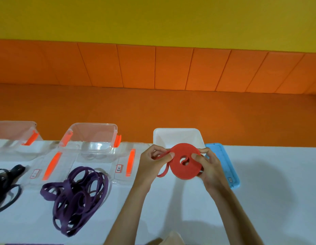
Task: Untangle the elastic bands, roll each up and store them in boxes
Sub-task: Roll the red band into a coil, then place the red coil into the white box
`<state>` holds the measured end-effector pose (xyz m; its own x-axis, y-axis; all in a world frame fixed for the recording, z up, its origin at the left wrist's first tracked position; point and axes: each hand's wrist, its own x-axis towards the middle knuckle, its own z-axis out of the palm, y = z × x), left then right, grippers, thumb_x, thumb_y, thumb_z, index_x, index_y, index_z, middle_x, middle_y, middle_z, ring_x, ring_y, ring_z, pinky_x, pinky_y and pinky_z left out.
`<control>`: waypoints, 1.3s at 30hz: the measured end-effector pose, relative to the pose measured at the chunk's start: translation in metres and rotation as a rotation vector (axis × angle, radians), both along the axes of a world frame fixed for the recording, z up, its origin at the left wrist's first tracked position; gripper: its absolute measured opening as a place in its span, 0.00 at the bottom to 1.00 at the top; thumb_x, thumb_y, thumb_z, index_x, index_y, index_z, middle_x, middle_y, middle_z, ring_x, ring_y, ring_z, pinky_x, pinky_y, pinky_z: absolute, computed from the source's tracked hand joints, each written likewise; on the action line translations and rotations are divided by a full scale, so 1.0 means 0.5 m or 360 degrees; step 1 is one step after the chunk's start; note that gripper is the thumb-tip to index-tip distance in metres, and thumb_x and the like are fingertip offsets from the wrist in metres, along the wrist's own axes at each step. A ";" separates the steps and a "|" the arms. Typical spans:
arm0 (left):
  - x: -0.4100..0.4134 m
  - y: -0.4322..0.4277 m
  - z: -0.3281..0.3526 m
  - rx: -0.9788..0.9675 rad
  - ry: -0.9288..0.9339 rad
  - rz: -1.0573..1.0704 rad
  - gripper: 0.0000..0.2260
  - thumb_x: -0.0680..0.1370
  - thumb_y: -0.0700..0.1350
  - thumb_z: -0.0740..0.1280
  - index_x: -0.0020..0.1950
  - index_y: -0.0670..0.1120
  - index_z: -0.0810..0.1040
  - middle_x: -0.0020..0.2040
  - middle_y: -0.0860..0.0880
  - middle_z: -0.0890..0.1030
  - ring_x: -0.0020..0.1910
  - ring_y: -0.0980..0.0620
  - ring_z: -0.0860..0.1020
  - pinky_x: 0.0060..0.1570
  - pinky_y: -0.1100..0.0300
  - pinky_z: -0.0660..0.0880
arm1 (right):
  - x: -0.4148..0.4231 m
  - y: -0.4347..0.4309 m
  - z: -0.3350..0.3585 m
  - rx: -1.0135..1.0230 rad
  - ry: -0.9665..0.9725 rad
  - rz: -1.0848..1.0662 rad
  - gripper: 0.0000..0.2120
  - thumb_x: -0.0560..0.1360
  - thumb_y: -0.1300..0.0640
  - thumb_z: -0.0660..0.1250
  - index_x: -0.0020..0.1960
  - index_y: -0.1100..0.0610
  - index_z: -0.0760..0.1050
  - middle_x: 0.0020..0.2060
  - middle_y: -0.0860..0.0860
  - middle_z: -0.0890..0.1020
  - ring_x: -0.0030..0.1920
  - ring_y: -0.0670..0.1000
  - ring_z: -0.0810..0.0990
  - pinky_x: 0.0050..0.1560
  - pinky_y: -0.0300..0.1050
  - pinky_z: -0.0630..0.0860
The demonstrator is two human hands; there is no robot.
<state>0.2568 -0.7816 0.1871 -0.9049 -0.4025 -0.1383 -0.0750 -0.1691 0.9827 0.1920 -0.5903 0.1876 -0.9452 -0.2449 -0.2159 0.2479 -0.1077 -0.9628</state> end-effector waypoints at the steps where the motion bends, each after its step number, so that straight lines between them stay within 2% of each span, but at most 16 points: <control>1: 0.002 -0.001 -0.003 -0.0005 -0.0019 -0.0055 0.11 0.67 0.53 0.81 0.46 0.54 0.86 0.46 0.51 0.88 0.46 0.53 0.87 0.46 0.56 0.81 | 0.000 0.000 -0.001 -0.0017 -0.0003 -0.0052 0.12 0.67 0.49 0.79 0.45 0.48 0.78 0.48 0.52 0.89 0.45 0.53 0.89 0.38 0.47 0.83; 3: 0.005 0.001 -0.010 0.0004 -0.0059 -0.0134 0.14 0.67 0.53 0.81 0.52 0.58 0.87 0.52 0.54 0.88 0.53 0.52 0.87 0.51 0.50 0.84 | -0.001 0.002 -0.005 -0.0047 -0.0007 -0.0160 0.10 0.70 0.54 0.78 0.46 0.48 0.78 0.49 0.52 0.89 0.45 0.54 0.89 0.37 0.49 0.83; 5: 0.008 0.012 -0.011 0.0074 -0.0080 -0.0127 0.19 0.66 0.54 0.82 0.56 0.59 0.87 0.55 0.56 0.87 0.56 0.51 0.86 0.54 0.50 0.85 | 0.003 0.001 -0.011 -0.0078 -0.0017 -0.0250 0.11 0.70 0.55 0.78 0.48 0.49 0.78 0.48 0.53 0.89 0.46 0.55 0.88 0.38 0.51 0.83; 8: 0.008 0.043 -0.015 0.0265 -0.0062 0.0100 0.21 0.63 0.54 0.83 0.54 0.56 0.87 0.54 0.54 0.87 0.53 0.50 0.87 0.50 0.53 0.86 | 0.008 -0.005 -0.025 -0.0119 -0.0048 -0.0396 0.10 0.74 0.57 0.78 0.49 0.52 0.77 0.44 0.49 0.89 0.48 0.56 0.87 0.38 0.49 0.84; 11: 0.003 0.073 -0.025 0.0421 -0.0101 0.0358 0.26 0.63 0.52 0.85 0.57 0.49 0.80 0.53 0.49 0.88 0.50 0.48 0.88 0.49 0.53 0.86 | 0.006 -0.017 -0.036 -0.0135 -0.0068 -0.0519 0.08 0.77 0.59 0.75 0.52 0.55 0.77 0.42 0.46 0.88 0.49 0.53 0.87 0.38 0.48 0.84; 15: 0.003 0.103 -0.029 0.0499 -0.0010 0.0472 0.22 0.66 0.48 0.84 0.56 0.46 0.81 0.54 0.48 0.87 0.53 0.49 0.87 0.49 0.54 0.86 | 0.005 -0.035 -0.037 -0.0208 -0.0067 -0.0645 0.09 0.78 0.58 0.75 0.54 0.55 0.76 0.43 0.44 0.88 0.47 0.49 0.88 0.38 0.45 0.84; 19: -0.003 0.115 -0.037 0.0622 -0.0028 0.0434 0.18 0.71 0.44 0.84 0.58 0.52 0.85 0.60 0.50 0.84 0.59 0.49 0.85 0.49 0.50 0.86 | 0.003 -0.048 -0.032 -0.0337 -0.0071 -0.0707 0.09 0.78 0.61 0.74 0.49 0.47 0.78 0.43 0.41 0.87 0.47 0.45 0.88 0.41 0.45 0.85; 22: -0.017 0.113 -0.042 0.0714 -0.0048 0.0480 0.18 0.72 0.40 0.82 0.60 0.52 0.85 0.61 0.47 0.84 0.61 0.44 0.84 0.51 0.48 0.86 | -0.004 -0.050 -0.040 -0.0361 -0.0119 -0.0634 0.10 0.79 0.61 0.73 0.49 0.46 0.78 0.47 0.46 0.88 0.49 0.48 0.88 0.44 0.45 0.85; 25: -0.034 0.102 -0.052 0.0624 -0.0063 0.0609 0.16 0.73 0.38 0.81 0.58 0.52 0.86 0.57 0.49 0.86 0.59 0.47 0.85 0.49 0.52 0.86 | -0.018 -0.046 -0.057 -0.0251 -0.0166 -0.0490 0.09 0.79 0.59 0.74 0.52 0.48 0.76 0.48 0.47 0.88 0.54 0.51 0.87 0.49 0.47 0.85; 27: -0.047 0.095 -0.063 0.0651 -0.0102 0.0680 0.15 0.73 0.38 0.81 0.57 0.51 0.86 0.57 0.48 0.87 0.58 0.47 0.86 0.48 0.54 0.86 | -0.035 -0.039 -0.065 -0.0142 -0.0158 -0.0417 0.07 0.78 0.57 0.75 0.49 0.49 0.78 0.49 0.48 0.87 0.57 0.52 0.86 0.55 0.51 0.85; 30: -0.076 0.089 -0.079 0.0677 -0.0193 0.0756 0.15 0.73 0.38 0.81 0.57 0.47 0.86 0.58 0.46 0.87 0.57 0.46 0.86 0.48 0.55 0.86 | -0.072 -0.029 -0.075 -0.0013 -0.0152 -0.0356 0.08 0.77 0.58 0.77 0.47 0.57 0.78 0.51 0.58 0.84 0.57 0.56 0.85 0.59 0.56 0.84; 33: -0.119 0.082 -0.091 0.0620 -0.0259 0.0792 0.15 0.72 0.38 0.82 0.57 0.46 0.86 0.57 0.46 0.88 0.55 0.47 0.87 0.46 0.57 0.85 | -0.120 -0.018 -0.094 0.0008 -0.0173 -0.0296 0.09 0.75 0.60 0.78 0.49 0.57 0.78 0.50 0.57 0.85 0.54 0.56 0.87 0.55 0.55 0.86; 36: -0.186 0.067 -0.116 0.0583 -0.0308 0.0820 0.14 0.72 0.36 0.82 0.55 0.45 0.87 0.54 0.45 0.88 0.53 0.46 0.88 0.45 0.57 0.85 | -0.182 -0.014 -0.117 0.0014 -0.0247 -0.0176 0.18 0.75 0.61 0.78 0.63 0.52 0.80 0.53 0.57 0.86 0.55 0.53 0.87 0.49 0.48 0.86; 39: -0.272 0.055 -0.150 0.0481 -0.0402 0.0793 0.15 0.71 0.37 0.82 0.57 0.43 0.88 0.53 0.43 0.89 0.54 0.42 0.87 0.51 0.50 0.86 | -0.263 -0.014 -0.164 0.0147 -0.0300 -0.0043 0.12 0.78 0.61 0.75 0.60 0.54 0.80 0.55 0.57 0.86 0.57 0.55 0.86 0.48 0.46 0.85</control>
<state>0.1209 -0.7543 0.1119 -0.5434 -0.6768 -0.4966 -0.1390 -0.5108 0.8484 0.0605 -0.5973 0.1057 -0.8918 -0.1910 -0.4101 0.4229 -0.0300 -0.9057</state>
